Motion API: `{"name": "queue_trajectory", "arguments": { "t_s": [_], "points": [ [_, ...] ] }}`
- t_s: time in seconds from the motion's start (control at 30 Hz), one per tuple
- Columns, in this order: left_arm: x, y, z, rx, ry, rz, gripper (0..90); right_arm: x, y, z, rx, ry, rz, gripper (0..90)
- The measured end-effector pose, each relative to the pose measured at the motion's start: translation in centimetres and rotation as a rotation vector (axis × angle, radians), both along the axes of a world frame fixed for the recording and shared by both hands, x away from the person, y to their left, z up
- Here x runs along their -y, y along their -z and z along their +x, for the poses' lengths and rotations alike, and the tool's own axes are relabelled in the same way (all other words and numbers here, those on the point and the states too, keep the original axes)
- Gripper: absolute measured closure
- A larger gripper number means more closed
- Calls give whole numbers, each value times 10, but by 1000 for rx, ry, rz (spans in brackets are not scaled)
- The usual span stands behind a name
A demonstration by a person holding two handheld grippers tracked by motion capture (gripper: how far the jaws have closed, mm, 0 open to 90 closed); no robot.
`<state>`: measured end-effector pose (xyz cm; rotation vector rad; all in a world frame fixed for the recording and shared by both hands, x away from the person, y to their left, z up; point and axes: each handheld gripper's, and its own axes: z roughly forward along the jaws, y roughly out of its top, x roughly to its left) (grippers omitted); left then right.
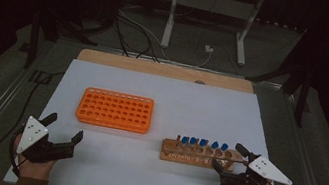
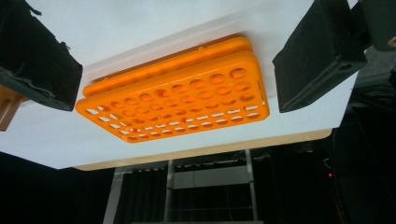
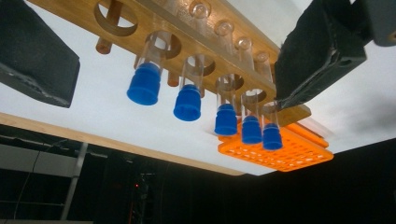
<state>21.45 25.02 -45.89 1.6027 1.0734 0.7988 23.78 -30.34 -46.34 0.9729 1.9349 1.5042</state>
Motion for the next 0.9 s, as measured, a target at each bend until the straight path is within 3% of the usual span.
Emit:
{"name": "queue_trajectory", "arguments": {
  "t_s": [0.23, 0.53, 0.9],
  "points": [
    [-1, -1, -1, 11, -31, 9, 19, 2, -2, 1, 8, 8, 12, 5],
    [1, 0, 0, 4, -30, 12, 20, 1, -6, 3, -11, 12, 1, 9],
    [4, 3, 3, -8, -22, 20, 20, 1, 0, 16, -112, 24, -38, 266]
  ]
}}
